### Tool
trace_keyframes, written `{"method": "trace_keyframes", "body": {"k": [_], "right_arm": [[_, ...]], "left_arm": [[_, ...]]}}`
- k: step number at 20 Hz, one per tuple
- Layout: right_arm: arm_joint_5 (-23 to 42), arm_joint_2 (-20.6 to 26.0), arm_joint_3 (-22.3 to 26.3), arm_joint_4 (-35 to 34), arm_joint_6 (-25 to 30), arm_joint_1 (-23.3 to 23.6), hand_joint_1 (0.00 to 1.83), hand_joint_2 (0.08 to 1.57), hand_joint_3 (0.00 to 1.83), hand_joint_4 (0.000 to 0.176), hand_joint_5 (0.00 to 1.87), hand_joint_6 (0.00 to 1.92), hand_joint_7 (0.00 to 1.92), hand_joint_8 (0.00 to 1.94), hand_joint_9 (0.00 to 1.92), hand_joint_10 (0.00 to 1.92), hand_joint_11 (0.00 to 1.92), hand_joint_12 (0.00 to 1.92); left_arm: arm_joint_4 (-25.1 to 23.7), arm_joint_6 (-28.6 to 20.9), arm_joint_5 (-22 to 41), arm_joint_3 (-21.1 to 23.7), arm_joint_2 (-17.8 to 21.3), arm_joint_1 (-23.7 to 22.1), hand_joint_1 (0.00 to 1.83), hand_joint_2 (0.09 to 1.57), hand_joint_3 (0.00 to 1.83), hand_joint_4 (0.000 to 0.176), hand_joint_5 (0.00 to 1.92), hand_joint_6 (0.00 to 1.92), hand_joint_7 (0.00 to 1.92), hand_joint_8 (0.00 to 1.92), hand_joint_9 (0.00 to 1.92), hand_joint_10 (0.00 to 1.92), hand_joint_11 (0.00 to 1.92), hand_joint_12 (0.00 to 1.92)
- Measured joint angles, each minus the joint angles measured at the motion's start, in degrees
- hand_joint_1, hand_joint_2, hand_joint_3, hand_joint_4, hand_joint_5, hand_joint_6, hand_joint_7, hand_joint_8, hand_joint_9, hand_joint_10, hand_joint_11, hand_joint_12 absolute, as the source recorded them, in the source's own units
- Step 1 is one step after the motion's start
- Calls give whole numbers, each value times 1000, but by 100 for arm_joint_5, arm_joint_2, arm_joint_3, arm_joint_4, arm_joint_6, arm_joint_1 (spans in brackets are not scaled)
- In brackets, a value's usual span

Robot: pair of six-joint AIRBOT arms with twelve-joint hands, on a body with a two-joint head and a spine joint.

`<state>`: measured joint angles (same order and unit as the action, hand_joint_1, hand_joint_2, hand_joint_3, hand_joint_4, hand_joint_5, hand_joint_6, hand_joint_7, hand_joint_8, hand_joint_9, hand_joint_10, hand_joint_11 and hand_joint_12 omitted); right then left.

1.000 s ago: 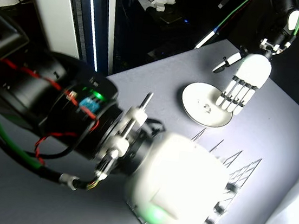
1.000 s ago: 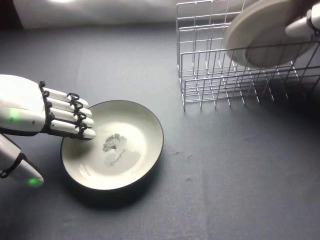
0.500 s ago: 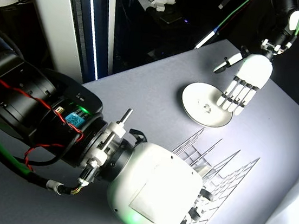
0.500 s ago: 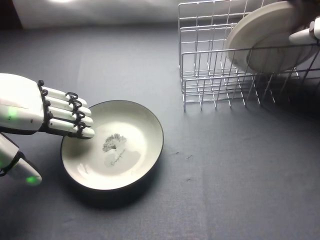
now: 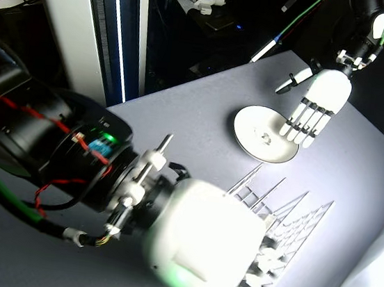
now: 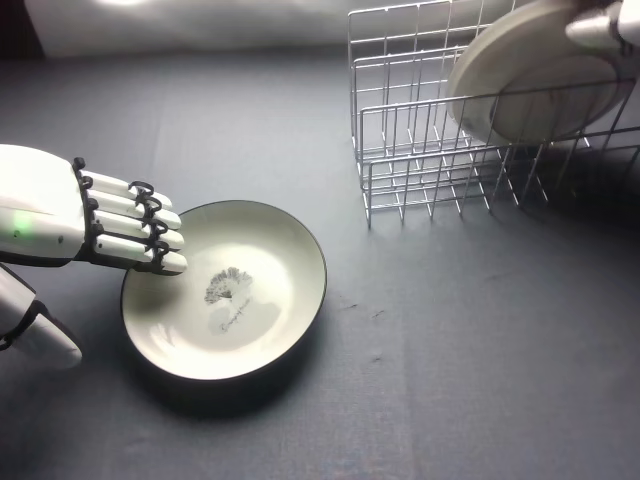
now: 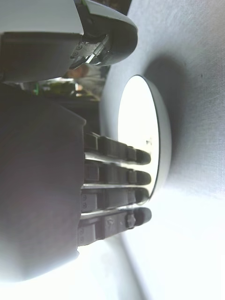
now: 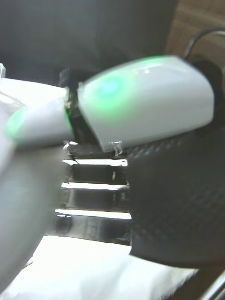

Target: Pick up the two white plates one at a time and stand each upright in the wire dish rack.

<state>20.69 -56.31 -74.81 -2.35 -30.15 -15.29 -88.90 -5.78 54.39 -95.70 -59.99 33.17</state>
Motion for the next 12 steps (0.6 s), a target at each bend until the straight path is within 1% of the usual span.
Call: {"method": "trace_keyframes", "body": {"k": [1,2,3,4,5,6,7,8,9,11,12], "right_arm": [[2,2,72,98,2,46,1188,1102,0,0,484,53,550,0,453,201,58,1391],[-17,2,153,201,7,87,1171,1050,0,0,426,19,456,1,380,155,9,1275],[-35,4,225,299,7,136,1171,1050,0,0,426,19,456,1,380,155,9,1275],[9,17,321,601,9,179,1042,1037,0,0,251,7,220,2,183,45,0,350],[33,20,393,800,13,225,1042,1037,0,0,251,7,220,2,183,45,0,350],[107,24,461,1071,7,243,1048,1024,0,0,204,3,169,0,151,22,0,104],[208,31,551,1276,11,267,1065,999,0,0,141,0,85,0,52,4,0,20],[295,31,688,1561,11,304,1036,948,0,0,14,0,2,0,1,0,0,0],[323,31,774,1644,17,326,1036,948,0,0,14,0,2,0,1,0,0,0],[407,26,960,1982,26,337,1181,895,0,0,0,0,0,0,0,0,0,0],[426,26,1032,2175,28,332,1165,840,0,0,0,0,0,0,0,0,0,0]], "left_arm": [[13,0,-2,0,0,17,0,1105,1,0,40,6,13,5,6,2,11,5],[20,2,-4,0,0,39,0,1106,1,0,31,2,0,0,0,0,0,0],[57,4,-4,0,0,63,0,1106,1,0,31,2,0,0,0,0,0,0],[48,11,-4,0,0,70,0,1108,2,0,40,5,11,4,1,0,0,0],[61,13,-4,0,0,72,0,1108,2,0,40,5,11,4,1,0,0,0],[90,13,-4,0,0,114,0,1112,4,0,44,6,17,7,3,1,0,0],[103,15,0,0,-4,118,0,1108,1,0,43,5,15,5,2,1,6,2],[129,17,0,0,-4,149,0,1106,1,0,48,6,24,8,6,2,6,3],[120,17,0,0,-9,149,0,1106,1,0,48,6,24,8,6,2,6,3],[140,20,4,-17,-33,188,0,1105,0,0,26,2,1,0,0,0,0,0],[170,17,2,-17,-35,212,0,1105,0,0,25,2,0,0,0,0,0,0]]}}
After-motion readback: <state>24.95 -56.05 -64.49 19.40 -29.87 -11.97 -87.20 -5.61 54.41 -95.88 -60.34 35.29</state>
